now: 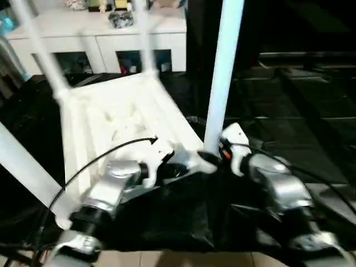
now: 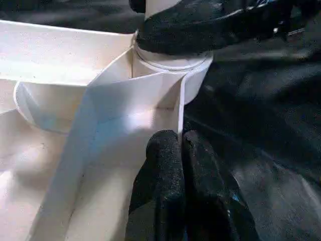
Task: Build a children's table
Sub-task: Rotate leg to tighten
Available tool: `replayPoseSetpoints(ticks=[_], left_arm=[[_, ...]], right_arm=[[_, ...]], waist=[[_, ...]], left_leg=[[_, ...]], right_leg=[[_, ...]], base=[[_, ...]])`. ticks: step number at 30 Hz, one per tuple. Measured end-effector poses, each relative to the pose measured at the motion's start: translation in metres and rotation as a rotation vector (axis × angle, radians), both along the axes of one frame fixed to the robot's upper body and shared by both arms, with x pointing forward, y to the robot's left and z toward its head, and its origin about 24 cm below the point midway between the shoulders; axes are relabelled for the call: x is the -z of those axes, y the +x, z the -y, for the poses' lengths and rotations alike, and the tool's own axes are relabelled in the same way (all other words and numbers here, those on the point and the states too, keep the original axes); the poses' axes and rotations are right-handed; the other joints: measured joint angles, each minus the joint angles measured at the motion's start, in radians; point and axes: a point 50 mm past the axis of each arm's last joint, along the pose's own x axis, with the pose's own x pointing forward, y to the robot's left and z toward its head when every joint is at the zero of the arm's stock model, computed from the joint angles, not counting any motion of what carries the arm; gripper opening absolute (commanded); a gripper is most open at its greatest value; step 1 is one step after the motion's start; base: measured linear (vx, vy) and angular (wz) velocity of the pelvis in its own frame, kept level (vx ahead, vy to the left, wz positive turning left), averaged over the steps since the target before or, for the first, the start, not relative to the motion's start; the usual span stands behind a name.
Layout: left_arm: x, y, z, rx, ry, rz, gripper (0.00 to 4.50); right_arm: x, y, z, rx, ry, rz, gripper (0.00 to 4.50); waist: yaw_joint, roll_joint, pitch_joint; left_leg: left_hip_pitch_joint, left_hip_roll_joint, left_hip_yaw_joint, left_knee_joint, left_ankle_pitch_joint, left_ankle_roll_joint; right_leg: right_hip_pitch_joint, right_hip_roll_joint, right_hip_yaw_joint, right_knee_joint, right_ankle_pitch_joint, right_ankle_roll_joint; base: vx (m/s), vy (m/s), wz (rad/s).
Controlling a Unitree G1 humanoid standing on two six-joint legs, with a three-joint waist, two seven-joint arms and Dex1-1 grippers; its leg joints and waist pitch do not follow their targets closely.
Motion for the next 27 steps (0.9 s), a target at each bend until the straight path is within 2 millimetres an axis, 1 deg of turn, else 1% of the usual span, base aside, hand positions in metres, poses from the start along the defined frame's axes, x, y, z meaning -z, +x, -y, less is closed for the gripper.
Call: replayPoseSetpoints(ticks=[1,2,4,7,8,10,11,12,13,14,15,18,20,22,23,25,26,27], left_arm=[[0.0,0.0,0.001,-0.008,-0.001,0.001,0.0],[0.0,0.0,0.002,-0.012,-0.001,0.001,0.0],[0.0,0.0,0.002,-0.01,-0.002,0.002,0.0],[-0.001,-0.001,0.003,0.009,-0.008,0.003,0.0],[-0.002,-0.001,0.003,0.019,-0.01,0.002,0.0],[-0.004,-0.003,0.002,0.06,-0.015,0.001,0.0],[-0.005,-0.004,0.0,0.082,-0.016,0.002,0.0],[-0.005,-0.004,0.0,0.086,-0.017,0.003,0.0],[-0.006,-0.005,0.0,0.108,-0.024,0.0,0.0],[-0.007,-0.007,-0.002,0.141,-0.029,-0.005,0.0],[-0.006,-0.009,-0.004,0.158,-0.036,-0.013,0.0],[-0.007,-0.012,-0.009,0.211,-0.033,-0.019,0.0],[-0.007,-0.015,-0.013,0.265,-0.029,-0.03,0.0],[-0.007,-0.017,-0.016,0.302,-0.024,-0.04,0.0],[-0.007,-0.018,-0.019,0.332,-0.02,-0.052,0.0],[-0.008,-0.02,-0.022,0.369,-0.013,-0.065,0.0],[-0.008,-0.021,-0.023,0.384,-0.014,-0.071,0.0],[-0.008,-0.022,-0.024,0.395,-0.014,-0.075,0.0]], right_arm=[[0.0,0.001,0.0,0.007,-0.001,-0.002,1.97],[0.0,0.002,0.0,0.009,0.002,0.002,2.32],[0.0,0.002,0.0,0.017,0.025,-0.001,2.66],[-0.001,0.002,0.0,0.01,0.049,-0.006,2.77],[-0.001,0.002,0.0,0.004,0.056,-0.005,2.96],[-0.005,-0.002,0.005,-0.071,0.048,0.001,3.1],[-0.007,-0.004,0.009,-0.117,0.039,0.005,3.23],[-0.007,-0.005,0.009,-0.126,0.037,0.006,3.23],[-0.009,-0.007,0.013,-0.169,0.032,0.014,3.23],[-0.011,-0.012,0.02,-0.246,0.004,0.018,3.23],[-0.012,-0.016,0.022,-0.297,-0.003,0.012,3.23],[-0.014,-0.024,0.03,-0.399,-0.008,-0.008,3.23],[-0.016,-0.031,0.035,-0.504,-0.036,-0.029,3.23],[-0.018,-0.035,0.038,-0.574,-0.056,-0.048,3.23],[-0.019,-0.038,0.04,-0.623,-0.066,-0.064,3.1],[-0.02,-0.042,0.04,-0.681,-0.07,-0.08,3.1],[-0.021,-0.044,0.041,-0.703,-0.072,-0.086,2.91],[-0.021,-0.045,0.041,-0.718,-0.071,-0.092,2.85]], waist=[[0.0,0.001,0.0],[0.0,0.001,-0.001],[0.0,0.002,-0.002],[0.002,0.003,-0.002],[0.004,0.004,-0.002],[0.011,0.005,-0.002],[0.018,0.005,-0.002],[0.019,0.005,-0.003],[0.025,0.006,-0.003],[0.029,0.008,-0.003],[0.033,0.008,-0.003],[0.053,0.008,-0.003],[0.066,0.007,-0.002],[0.072,0.007,-0.002],[0.076,0.006,-0.002],[0.078,0.003,0.0],[0.08,0.001,0.001],[0.081,0.001,0.002]], left_leg=[[0.0,0.0,0.0,0.0,0.0,0.0],[0.0,0.0,0.0,-0.001,0.0,0.0],[0.0,0.0,0.0,-0.002,0.0,0.0],[0.0,0.0,0.0,-0.005,0.0,0.0],[0.0,0.0,0.001,-0.006,0.0,0.0],[-0.002,0.0,0.001,-0.009,0.0,0.0],[-0.006,0.0,0.001,-0.01,0.0,0.0],[-0.006,0.0,0.001,-0.01,0.0,0.0],[-0.01,0.001,0.001,-0.011,0.001,0.001],[-0.011,0.0,0.001,-0.011,0.001,0.004],[-0.011,0.0,0.002,-0.011,0.0,0.006],[-0.011,0.001,0.003,-0.011,-0.001,0.007],[-0.011,0.001,0.004,-0.01,0.0,0.007],[-0.011,0.001,0.004,-0.008,0.0,0.007],[-0.011,0.001,0.004,-0.007,0.0,0.006],[-0.011,0.001,0.004,-0.006,0.0,0.006],[-0.011,0.001,0.004,-0.006,0.0,0.006],[-0.01,0.001,0.004,-0.005,0.0,0.006]], right_leg=[[0.0,0.0,0.0,0.0,0.0,0.0],[0.0,0.0,0.0,0.0,0.0,0.0],[0.0,0.0,0.0,0.0,0.0,0.0],[0.0,0.0,0.0,0.0,0.002,-0.003],[-0.001,0.0,0.0,0.0,0.002,-0.003],[-0.002,0.0,0.0,-0.001,0.001,-0.002],[-0.006,0.0,-0.001,-0.002,0.0,-0.001],[-0.006,0.0,-0.001,-0.002,0.0,-0.001],[-0.009,0.0,-0.002,-0.001,-0.001,-0.002],[-0.01,0.0,-0.003,-0.002,-0.002,-0.003],[-0.01,0.001,-0.003,-0.002,-0.002,-0.003],[-0.01,0.001,-0.003,-0.002,-0.003,-0.004],[-0.009,0.0,-0.003,-0.001,-0.003,-0.005],[-0.009,0.0,-0.002,-0.001,-0.003,-0.005],[-0.009,0.0,-0.002,-0.001,-0.003,-0.005],[-0.008,0.0,-0.001,0.0,-0.003,-0.005],[-0.008,0.0,-0.001,0.0,-0.003,-0.005],[-0.008,0.0,-0.001,0.0,-0.003,-0.005]], base=[[0.0,0.0,0.0],[0.0,0.0,0.0],[0.0,0.0,0.0],[0.0,0.0,0.0],[0.0,0.0,0.0],[0.0,0.0,0.0],[0.0,0.0,0.0],[0.0,0.0,0.0],[0.0,0.0,0.0],[0.0,0.0,0.0],[0.0,0.0,0.0],[0.0,0.0,0.0],[0.0,0.0,0.0],[0.0,0.0,0.0],[0.0,0.0,0.0],[0.0,0.0,0.0],[0.0,0.0,0.0],[0.0,0.0,0.0]])
